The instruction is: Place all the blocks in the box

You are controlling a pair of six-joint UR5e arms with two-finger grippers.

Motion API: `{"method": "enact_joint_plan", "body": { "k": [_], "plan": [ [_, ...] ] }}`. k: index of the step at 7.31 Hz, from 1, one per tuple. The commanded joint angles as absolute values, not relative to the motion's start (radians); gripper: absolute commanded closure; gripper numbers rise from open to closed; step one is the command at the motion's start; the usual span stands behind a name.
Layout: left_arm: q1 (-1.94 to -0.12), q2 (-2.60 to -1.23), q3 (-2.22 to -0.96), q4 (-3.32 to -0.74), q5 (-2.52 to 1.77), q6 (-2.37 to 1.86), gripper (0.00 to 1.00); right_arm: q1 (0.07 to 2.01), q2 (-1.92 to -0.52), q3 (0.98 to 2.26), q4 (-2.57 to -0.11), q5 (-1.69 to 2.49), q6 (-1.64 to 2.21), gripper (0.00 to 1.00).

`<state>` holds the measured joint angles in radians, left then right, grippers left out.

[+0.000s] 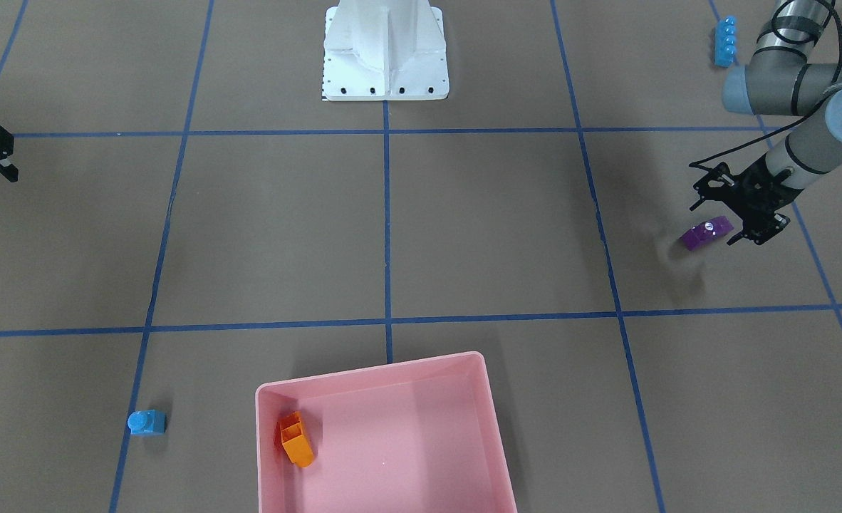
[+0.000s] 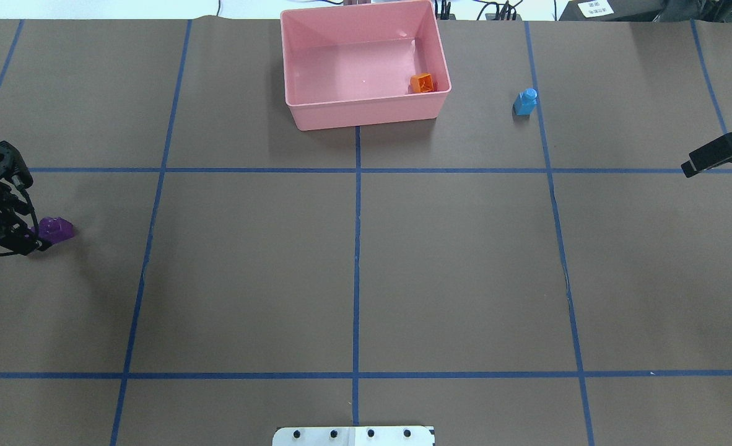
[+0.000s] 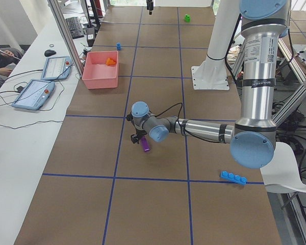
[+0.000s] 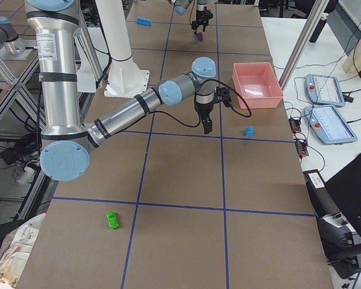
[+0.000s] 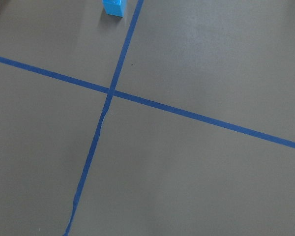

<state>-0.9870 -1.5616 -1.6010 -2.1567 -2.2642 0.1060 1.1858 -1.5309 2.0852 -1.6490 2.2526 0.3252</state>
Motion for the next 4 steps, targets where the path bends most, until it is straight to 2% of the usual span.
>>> {"method": "enact_joint_plan", "body": {
  "k": [1, 3, 4],
  "plan": [
    [-0.985, -1.572, -1.580, -2.161, -2.264, 0.106, 0.09, 1.186, -1.531, 2.082, -1.649, 2.253, 0.325, 0.01],
    [-0.971, -1.591, -1.554, -2.161, -2.264, 0.107, 0.12, 1.186, -1.531, 2.082, -1.649, 2.252, 0.325, 0.01],
    [-0.973, -1.591, -1.552, -2.158, -2.264, 0.109, 0.38, 1.186, -1.531, 2.080, -1.649, 2.252, 0.325, 0.01]
  ]
}}
